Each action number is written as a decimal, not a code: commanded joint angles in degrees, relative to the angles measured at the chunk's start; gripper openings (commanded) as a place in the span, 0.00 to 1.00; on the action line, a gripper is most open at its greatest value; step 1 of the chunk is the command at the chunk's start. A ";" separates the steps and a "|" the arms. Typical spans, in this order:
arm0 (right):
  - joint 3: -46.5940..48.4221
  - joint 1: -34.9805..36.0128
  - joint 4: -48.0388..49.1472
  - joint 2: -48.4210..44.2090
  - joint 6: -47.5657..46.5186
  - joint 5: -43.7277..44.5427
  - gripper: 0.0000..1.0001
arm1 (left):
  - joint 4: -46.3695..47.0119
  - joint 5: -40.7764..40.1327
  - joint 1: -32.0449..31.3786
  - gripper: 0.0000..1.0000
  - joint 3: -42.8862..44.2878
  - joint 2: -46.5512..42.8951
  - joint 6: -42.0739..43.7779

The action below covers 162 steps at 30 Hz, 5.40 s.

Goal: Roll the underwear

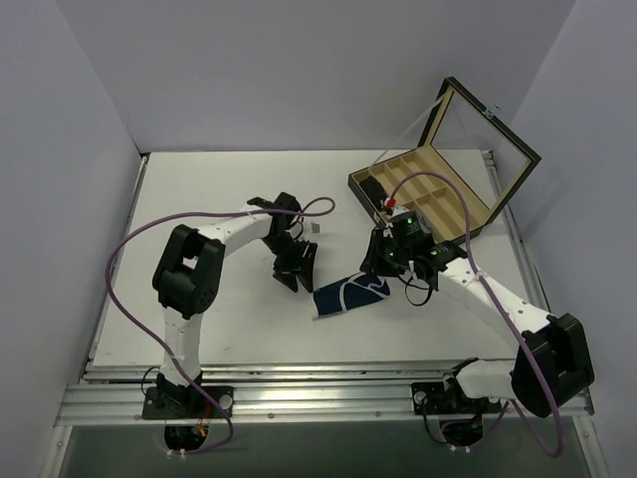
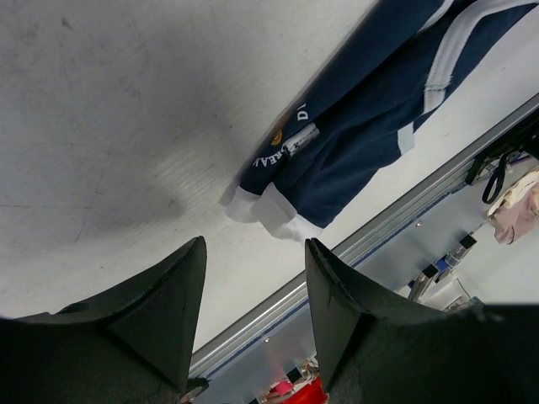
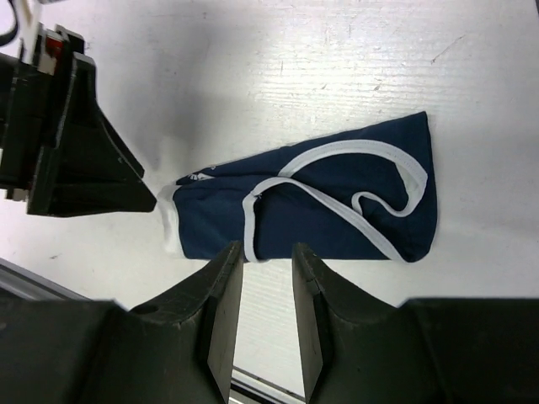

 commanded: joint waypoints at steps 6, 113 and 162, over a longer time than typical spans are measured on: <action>-2.12 0.14 -2.22 -3.44 2.58 -1.65 0.27 | 5.56 0.79 0.11 0.58 -5.20 0.37 -3.08; 6.76 37.67 11.31 25.47 -7.26 38.07 0.52 | 2.32 9.05 3.37 0.02 -5.83 2.39 -31.57; -11.79 20.44 42.16 24.59 8.73 -16.24 0.00 | 21.30 5.53 8.46 0.62 -29.20 -13.43 -35.25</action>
